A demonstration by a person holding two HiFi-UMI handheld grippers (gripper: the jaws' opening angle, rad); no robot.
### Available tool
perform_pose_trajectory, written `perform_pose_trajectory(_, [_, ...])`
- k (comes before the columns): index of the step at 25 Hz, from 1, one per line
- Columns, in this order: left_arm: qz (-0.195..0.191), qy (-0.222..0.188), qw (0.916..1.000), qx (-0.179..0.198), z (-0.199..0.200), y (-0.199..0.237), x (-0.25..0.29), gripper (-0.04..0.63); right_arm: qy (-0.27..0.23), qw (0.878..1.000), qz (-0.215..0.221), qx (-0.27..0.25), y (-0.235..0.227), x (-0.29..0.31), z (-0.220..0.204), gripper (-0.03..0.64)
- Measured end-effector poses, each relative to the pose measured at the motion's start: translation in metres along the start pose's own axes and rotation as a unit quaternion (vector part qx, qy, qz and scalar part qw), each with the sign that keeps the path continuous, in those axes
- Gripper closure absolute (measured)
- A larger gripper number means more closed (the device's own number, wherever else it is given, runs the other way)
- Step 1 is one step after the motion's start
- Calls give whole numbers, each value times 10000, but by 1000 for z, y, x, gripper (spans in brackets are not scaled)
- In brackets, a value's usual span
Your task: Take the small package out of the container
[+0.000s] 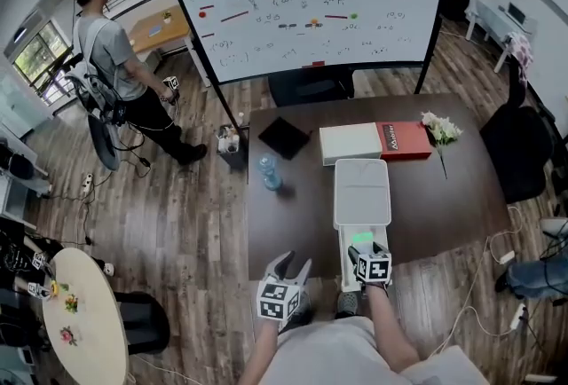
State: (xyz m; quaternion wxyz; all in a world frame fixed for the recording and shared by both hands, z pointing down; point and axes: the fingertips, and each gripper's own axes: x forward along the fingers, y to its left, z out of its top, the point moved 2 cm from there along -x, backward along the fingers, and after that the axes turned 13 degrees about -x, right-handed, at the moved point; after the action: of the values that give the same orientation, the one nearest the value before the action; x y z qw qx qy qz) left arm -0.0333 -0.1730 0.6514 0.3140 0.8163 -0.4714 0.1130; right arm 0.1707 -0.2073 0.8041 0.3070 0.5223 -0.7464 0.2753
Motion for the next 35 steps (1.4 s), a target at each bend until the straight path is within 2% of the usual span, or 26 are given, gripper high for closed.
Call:
perform_pose_trajectory(11, [101,-9,9999,-8,0,-6,9,416,-675,9973,279,124,0,-23,29,267])
perform_pose_trajectory(20, [159,-79,9998,-129,0,-5,16,416,-779,9959,180,-429,1,-42,32,267])
perform_pose_trajectory(35, [-53,-38,9999,-142,0,-15,40,419,-1440,9888,326,-220,7,-75,63,268])
